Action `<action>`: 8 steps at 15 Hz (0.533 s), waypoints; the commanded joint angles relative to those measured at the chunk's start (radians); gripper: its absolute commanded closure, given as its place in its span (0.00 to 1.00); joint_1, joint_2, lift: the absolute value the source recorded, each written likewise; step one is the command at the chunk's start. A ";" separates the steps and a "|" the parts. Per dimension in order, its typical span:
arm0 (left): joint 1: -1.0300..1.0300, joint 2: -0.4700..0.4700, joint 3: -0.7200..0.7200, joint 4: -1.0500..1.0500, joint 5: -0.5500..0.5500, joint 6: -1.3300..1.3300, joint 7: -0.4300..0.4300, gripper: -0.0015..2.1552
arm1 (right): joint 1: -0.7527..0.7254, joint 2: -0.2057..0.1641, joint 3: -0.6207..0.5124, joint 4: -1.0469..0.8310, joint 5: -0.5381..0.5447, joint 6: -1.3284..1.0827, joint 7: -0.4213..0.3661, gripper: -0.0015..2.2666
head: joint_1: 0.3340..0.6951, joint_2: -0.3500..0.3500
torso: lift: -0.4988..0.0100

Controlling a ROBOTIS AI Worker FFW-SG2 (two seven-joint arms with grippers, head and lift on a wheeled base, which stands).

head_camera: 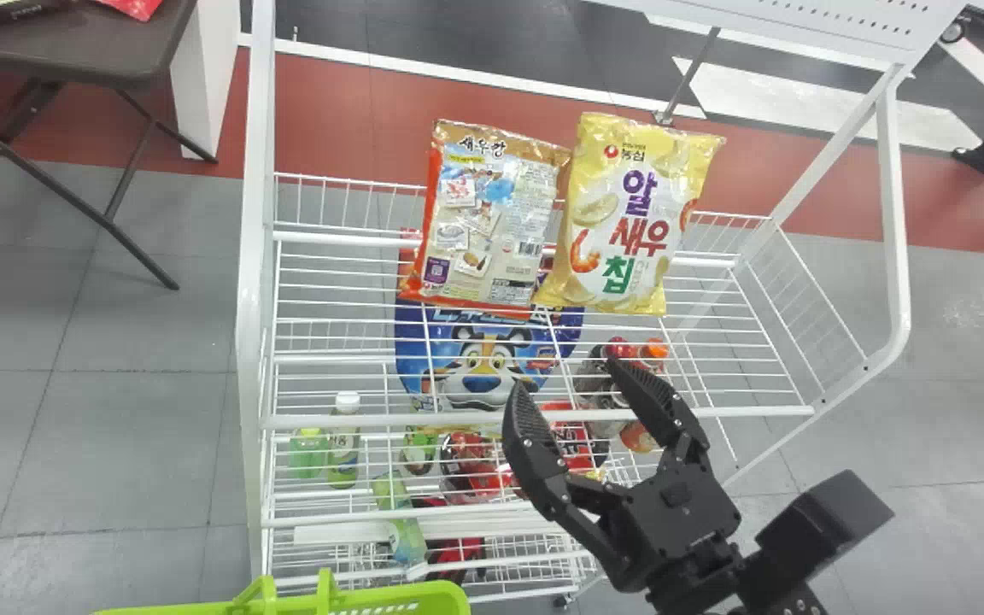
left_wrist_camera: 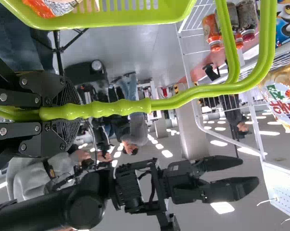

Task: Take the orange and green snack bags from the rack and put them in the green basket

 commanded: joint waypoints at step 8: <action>-0.007 0.001 0.008 0.016 0.008 0.000 -0.009 1.00 | 0.014 0.003 0.009 -0.004 -0.010 -0.016 0.002 0.04 | 1.00 0.00 | 0.98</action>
